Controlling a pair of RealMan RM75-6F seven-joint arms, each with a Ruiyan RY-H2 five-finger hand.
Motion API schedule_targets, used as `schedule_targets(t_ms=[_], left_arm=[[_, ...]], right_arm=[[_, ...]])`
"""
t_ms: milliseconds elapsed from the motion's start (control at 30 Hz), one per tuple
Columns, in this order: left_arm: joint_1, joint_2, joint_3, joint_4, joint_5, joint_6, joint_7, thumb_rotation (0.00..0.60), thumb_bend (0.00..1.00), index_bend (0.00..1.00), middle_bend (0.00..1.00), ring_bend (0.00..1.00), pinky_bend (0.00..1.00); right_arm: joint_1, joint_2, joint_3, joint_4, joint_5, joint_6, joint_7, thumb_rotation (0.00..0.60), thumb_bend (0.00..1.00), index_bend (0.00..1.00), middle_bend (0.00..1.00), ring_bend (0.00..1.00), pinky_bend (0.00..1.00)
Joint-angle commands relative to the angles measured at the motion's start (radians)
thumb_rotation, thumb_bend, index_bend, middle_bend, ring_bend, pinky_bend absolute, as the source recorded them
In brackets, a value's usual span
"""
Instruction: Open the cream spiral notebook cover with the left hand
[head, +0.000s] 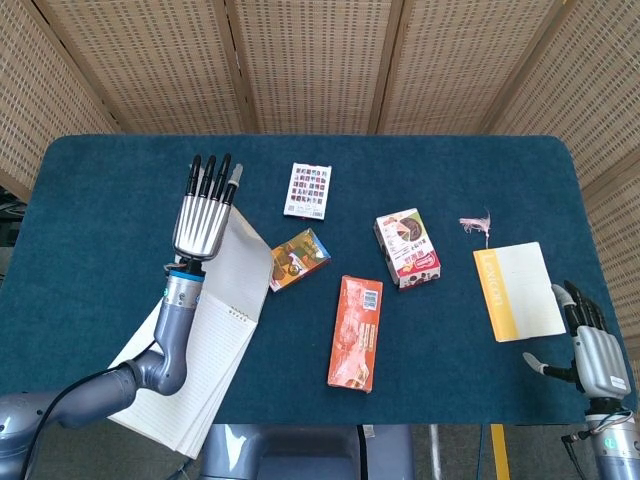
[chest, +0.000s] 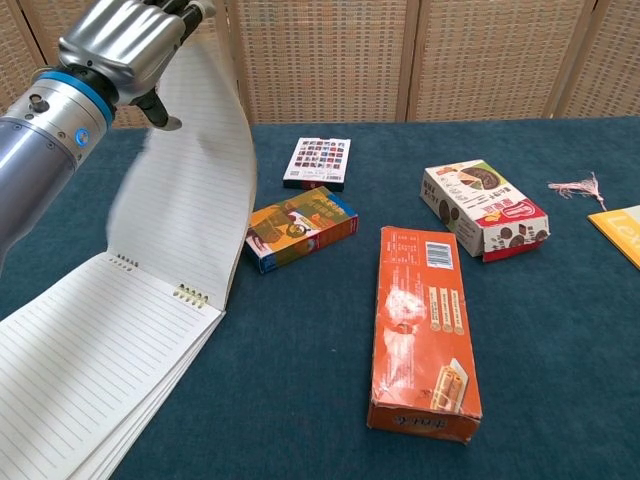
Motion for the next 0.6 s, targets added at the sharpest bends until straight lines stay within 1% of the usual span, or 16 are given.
schedule_targets(t_ms=[33,300,433,533,600], left_arm=[[0.004,0.011,-0.003,-0.021,-0.005,0.005,-0.010,0.600,0.04,0.00,0.00,0.00,0.00],[0.024,0.052,-0.014,-0.066,-0.021,0.028,-0.011,0.600,0.04,0.00,0.00,0.00,0.00],[0.055,0.098,-0.009,-0.138,-0.035,0.031,-0.037,0.600,0.04,0.00,0.00,0.00,0.00],[0.094,0.141,0.017,-0.220,-0.014,0.052,-0.088,0.600,0.04,0.00,0.00,0.00,0.00],[0.137,0.184,0.051,-0.295,0.021,0.084,-0.134,0.600,0.04,0.00,0.00,0.00,0.00]], right_arm=[[-0.001,0.000,-0.001,-0.001,-0.002,0.001,-0.002,0.600,0.03,0.00,0.00,0.00,0.00],[-0.001,0.000,-0.001,-0.003,-0.002,0.004,-0.007,0.600,0.03,0.00,0.00,0.00,0.00],[-0.001,0.001,-0.001,-0.002,-0.001,0.002,-0.009,0.600,0.03,0.00,0.00,0.00,0.00],[-0.001,0.003,-0.002,-0.002,-0.002,0.002,-0.010,0.600,0.03,0.00,0.00,0.00,0.00],[-0.002,0.004,-0.003,-0.004,-0.004,0.003,-0.013,0.600,0.03,0.00,0.00,0.00,0.00]])
